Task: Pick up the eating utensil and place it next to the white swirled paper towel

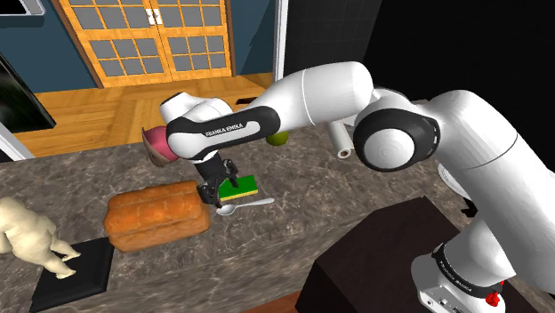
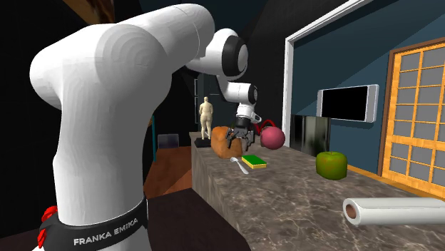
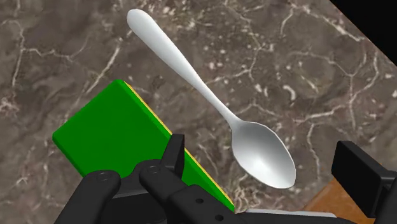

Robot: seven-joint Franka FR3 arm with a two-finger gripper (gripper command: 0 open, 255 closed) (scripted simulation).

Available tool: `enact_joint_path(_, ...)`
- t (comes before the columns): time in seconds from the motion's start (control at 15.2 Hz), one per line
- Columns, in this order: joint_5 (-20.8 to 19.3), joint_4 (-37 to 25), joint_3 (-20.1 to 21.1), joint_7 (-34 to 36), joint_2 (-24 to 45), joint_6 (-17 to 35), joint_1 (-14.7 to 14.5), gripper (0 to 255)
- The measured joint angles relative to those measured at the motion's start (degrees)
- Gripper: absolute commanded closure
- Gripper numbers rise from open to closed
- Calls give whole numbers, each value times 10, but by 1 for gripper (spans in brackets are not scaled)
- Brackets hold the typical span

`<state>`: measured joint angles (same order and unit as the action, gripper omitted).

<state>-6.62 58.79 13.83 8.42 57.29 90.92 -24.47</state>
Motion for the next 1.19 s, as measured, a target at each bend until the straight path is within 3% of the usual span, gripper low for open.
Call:
enact_joint_path(0.46, -3, 53, 2, 2, 7, 77, 2, 0)
enact_joint_path(0.86, -3, 49, 2, 3, 15, 84, -1, 0)
enact_joint_path(0.92, -3, 49, 2, 3, 15, 84, -1, 255)
enact_joint_path(1.19, -3, 48, 2, 3, 18, 85, -2, 255)
